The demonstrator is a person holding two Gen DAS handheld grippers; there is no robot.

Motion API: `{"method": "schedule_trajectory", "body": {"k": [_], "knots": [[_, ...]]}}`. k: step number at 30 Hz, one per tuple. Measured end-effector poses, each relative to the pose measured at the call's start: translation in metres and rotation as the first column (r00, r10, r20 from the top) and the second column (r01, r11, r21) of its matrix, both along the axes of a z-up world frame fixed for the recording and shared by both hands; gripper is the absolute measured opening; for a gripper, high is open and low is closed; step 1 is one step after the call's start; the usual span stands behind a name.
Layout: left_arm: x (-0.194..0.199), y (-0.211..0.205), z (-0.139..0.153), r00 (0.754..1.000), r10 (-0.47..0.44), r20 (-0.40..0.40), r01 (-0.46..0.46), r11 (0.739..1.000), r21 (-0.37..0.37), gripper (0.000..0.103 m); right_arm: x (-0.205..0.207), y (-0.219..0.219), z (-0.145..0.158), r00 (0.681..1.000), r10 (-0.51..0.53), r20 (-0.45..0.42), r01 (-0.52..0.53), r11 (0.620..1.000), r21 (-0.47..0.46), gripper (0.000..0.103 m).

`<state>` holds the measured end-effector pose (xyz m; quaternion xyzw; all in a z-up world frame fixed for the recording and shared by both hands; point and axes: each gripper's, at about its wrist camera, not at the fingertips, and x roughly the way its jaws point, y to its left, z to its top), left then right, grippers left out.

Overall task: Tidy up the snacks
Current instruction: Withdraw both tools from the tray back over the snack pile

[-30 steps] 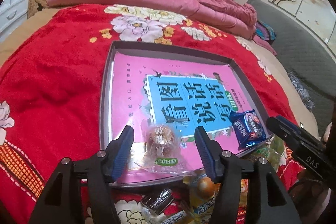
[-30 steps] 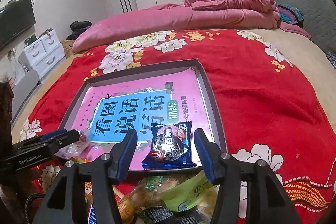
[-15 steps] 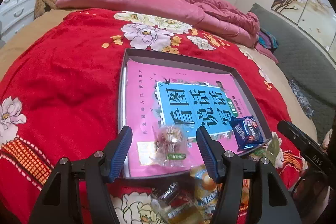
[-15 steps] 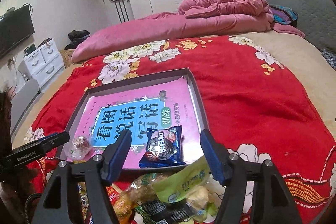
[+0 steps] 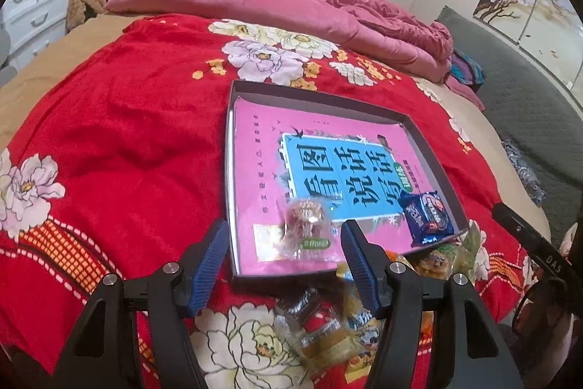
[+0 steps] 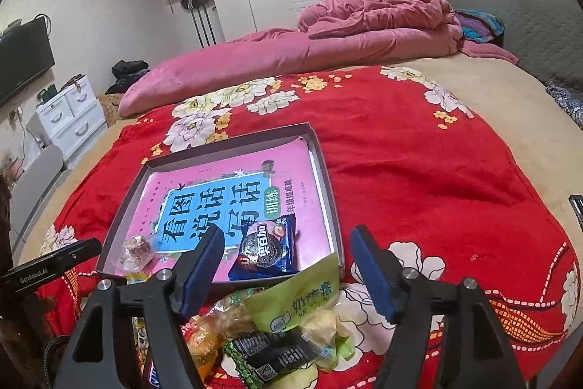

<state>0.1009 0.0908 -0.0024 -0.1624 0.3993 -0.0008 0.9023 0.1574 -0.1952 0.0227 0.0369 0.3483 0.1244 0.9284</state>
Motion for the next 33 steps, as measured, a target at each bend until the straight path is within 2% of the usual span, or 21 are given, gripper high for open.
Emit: {"method": "schedule_trajectory", "body": {"k": [17, 33], "knots": [[-0.022, -0.019, -0.008, 0.998, -0.046, -0.049, 0.047, 0.999, 0.006, 0.066, -0.017, -0.007, -0.003, 1.000, -0.002, -0.008, 0.002, 1.000, -0.028, 0.074], [-0.036, -0.036, -0.014, 0.992, -0.089, -0.089, 0.091, 0.996, 0.021, 0.066, -0.033, -0.015, -0.023, 0.997, -0.009, -0.075, 0.006, 0.999, -0.053, 0.074]]}}
